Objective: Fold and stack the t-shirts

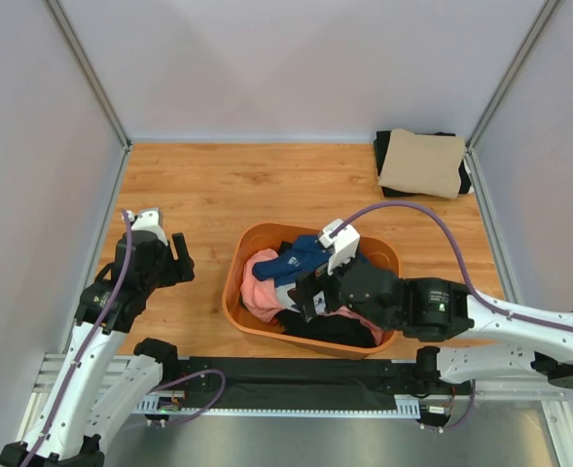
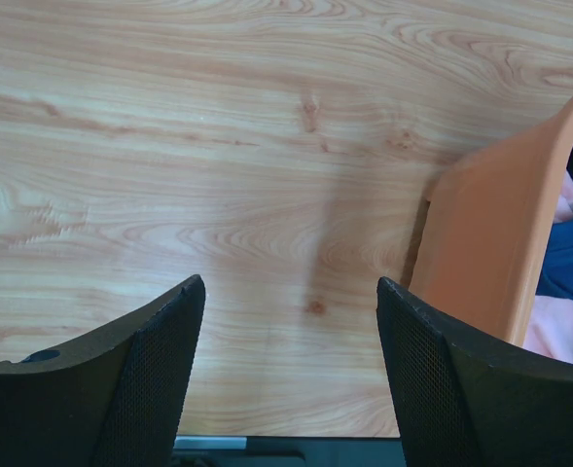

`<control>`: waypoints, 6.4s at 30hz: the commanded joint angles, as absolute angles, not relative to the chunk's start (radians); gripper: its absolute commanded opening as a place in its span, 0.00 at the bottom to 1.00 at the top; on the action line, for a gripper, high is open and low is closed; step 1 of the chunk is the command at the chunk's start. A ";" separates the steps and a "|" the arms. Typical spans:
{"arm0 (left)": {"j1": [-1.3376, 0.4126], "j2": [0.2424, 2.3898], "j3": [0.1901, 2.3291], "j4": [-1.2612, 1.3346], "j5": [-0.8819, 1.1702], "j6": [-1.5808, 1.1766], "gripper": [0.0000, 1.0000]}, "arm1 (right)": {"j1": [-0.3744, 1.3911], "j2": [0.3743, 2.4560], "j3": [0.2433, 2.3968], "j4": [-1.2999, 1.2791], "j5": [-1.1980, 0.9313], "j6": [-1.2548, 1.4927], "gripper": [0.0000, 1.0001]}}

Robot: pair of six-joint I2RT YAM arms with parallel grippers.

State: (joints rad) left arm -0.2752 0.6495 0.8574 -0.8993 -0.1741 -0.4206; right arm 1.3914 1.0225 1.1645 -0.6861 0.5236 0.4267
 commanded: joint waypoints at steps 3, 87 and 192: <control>-0.276 0.641 0.885 -0.881 -0.172 -0.422 0.78 | 1.379 0.992 1.143 -0.667 0.713 0.480 0.99; 0.462 1.614 1.328 -0.784 0.158 -0.879 0.00 | 0.997 0.739 1.454 -1.063 1.155 0.509 0.00; -0.310 1.782 1.123 -0.540 -0.029 -0.727 0.58 | 0.468 1.390 1.164 -0.693 0.296 0.411 0.00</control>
State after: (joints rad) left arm -0.2890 1.7809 1.1225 -0.5858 -0.0322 -0.7002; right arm 0.4931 1.4208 1.1793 -0.6930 0.2779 0.4274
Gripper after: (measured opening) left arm 0.605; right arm 0.014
